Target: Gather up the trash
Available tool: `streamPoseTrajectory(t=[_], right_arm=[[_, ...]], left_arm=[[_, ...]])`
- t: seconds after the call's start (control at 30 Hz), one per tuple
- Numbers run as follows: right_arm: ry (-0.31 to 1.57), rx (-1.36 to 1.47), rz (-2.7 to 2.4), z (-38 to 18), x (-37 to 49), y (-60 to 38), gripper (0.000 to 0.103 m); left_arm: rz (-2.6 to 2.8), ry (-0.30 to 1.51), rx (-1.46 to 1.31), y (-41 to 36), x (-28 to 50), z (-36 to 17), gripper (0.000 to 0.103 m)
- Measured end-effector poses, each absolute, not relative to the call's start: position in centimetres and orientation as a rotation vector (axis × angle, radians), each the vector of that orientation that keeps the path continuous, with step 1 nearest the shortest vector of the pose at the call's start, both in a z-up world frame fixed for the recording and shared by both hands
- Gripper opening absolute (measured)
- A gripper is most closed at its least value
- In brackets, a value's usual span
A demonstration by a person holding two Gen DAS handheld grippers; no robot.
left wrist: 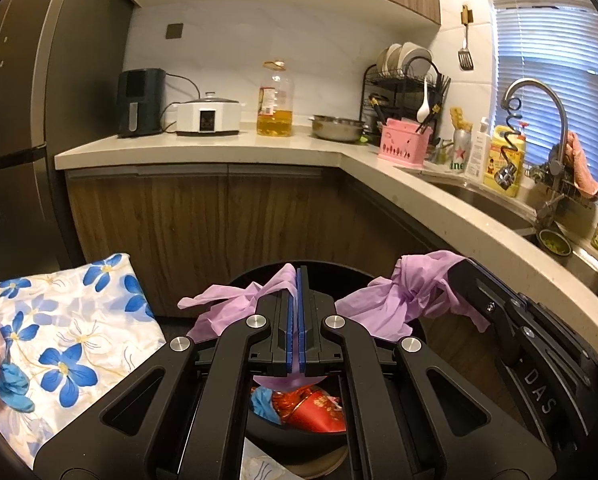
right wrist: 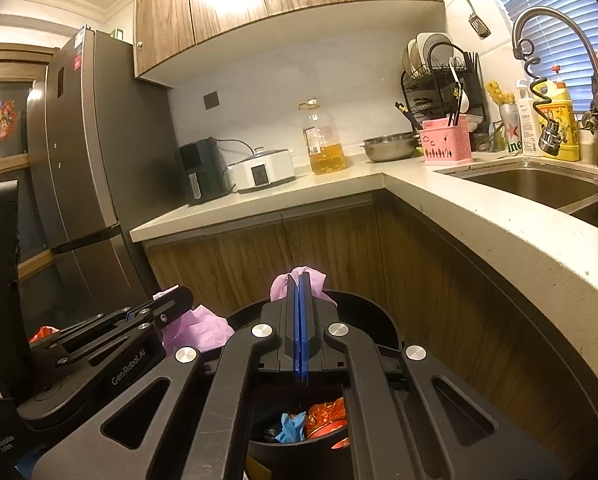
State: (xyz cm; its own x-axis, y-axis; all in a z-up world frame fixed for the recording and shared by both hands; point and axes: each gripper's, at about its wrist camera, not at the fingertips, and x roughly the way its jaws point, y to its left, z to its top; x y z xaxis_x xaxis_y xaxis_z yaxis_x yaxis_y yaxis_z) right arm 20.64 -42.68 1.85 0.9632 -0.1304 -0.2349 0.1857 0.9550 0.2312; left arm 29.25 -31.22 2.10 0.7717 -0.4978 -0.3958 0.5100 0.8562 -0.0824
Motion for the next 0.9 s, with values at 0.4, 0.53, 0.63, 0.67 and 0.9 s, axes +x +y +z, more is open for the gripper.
streamPoseTrajectory(t=[0.4, 0.53, 0.63, 0.67, 0.9], right_arm=[[0.250, 0.295, -0.175, 0.7, 21.4, -43.9, 0.041], [0.248, 0.303, -0.185, 0.6, 20.9, -44.1, 0.048], [0.246, 0.313, -0.185, 0.6, 20.6, -44.0, 0.053], [0.245, 0.316, -0.185, 0.6, 20.5, -44.0, 0.055], [0.228, 0.309, -0.175, 1.0, 19.2, -43.2, 0.062]], left_arm=[[-0.545, 0.458, 0.013, -30.2, 30.3, 0.8, 0.064], [-0.534, 0.469, -0.018, -29.0, 30.5, 0.7, 0.069], [-0.529, 0.473, -0.049, -27.9, 30.4, 0.8, 0.074], [-0.531, 0.473, -0.056, -27.7, 30.3, 0.9, 0.075], [-0.558, 0.456, -0.091, -25.2, 28.6, 1.3, 0.082]])
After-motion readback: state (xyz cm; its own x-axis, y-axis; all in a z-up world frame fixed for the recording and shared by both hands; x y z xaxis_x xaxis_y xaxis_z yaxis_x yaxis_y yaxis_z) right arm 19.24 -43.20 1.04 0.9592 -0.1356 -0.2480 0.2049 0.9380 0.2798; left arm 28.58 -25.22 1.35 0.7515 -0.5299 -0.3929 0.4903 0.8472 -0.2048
